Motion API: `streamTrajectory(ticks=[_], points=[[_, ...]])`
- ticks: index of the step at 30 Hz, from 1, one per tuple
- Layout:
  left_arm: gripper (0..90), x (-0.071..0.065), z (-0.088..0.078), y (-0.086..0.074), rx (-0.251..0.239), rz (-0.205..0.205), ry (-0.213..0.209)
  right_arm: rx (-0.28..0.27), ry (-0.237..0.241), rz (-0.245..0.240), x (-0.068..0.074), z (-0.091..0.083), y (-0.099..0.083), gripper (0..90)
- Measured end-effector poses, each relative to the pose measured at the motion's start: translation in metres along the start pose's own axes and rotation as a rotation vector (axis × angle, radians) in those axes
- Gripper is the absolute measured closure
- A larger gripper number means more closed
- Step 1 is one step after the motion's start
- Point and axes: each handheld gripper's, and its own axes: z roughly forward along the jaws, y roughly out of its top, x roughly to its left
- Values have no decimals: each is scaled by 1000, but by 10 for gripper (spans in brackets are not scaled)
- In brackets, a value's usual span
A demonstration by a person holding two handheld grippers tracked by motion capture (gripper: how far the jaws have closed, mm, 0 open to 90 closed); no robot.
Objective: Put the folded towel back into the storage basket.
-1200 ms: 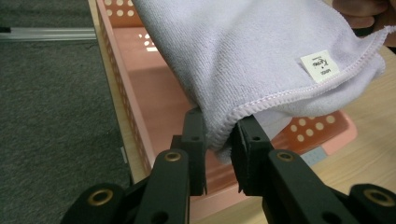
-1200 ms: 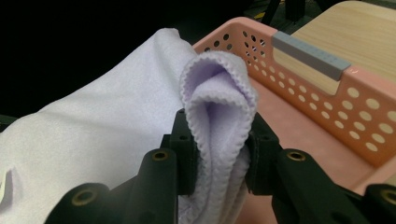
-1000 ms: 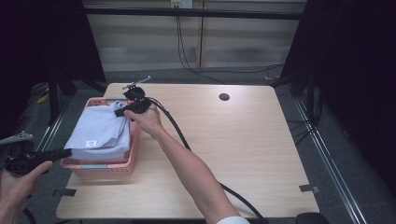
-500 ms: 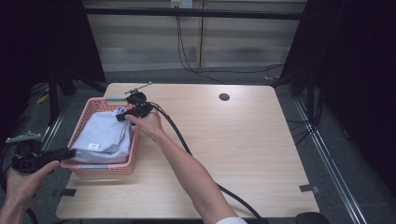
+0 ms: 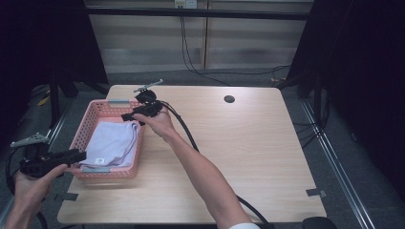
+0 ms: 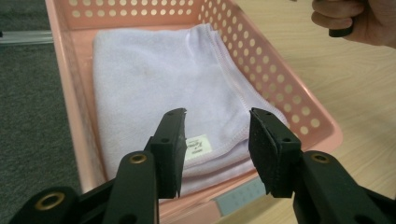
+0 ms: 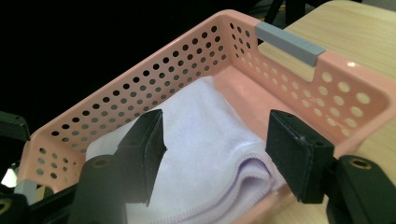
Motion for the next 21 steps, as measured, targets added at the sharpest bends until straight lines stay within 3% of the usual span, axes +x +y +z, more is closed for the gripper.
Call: streamTrajectory(ticks=[2,9,15,21], points=[[565,-7,2,-1,-11,7,-9,-2,21,-16,-1,-9,-2,374],[539,-38,18,-2,9,28,-13,-20,22,-44,-8,-45,-18,355],[498,-65,30,-4,11,73,-14,-41,9,-58,-16,-87,-38,353],[484,-96,47,1,11,108,-43,-89,-8,-43,-22,-130,-59,364]])
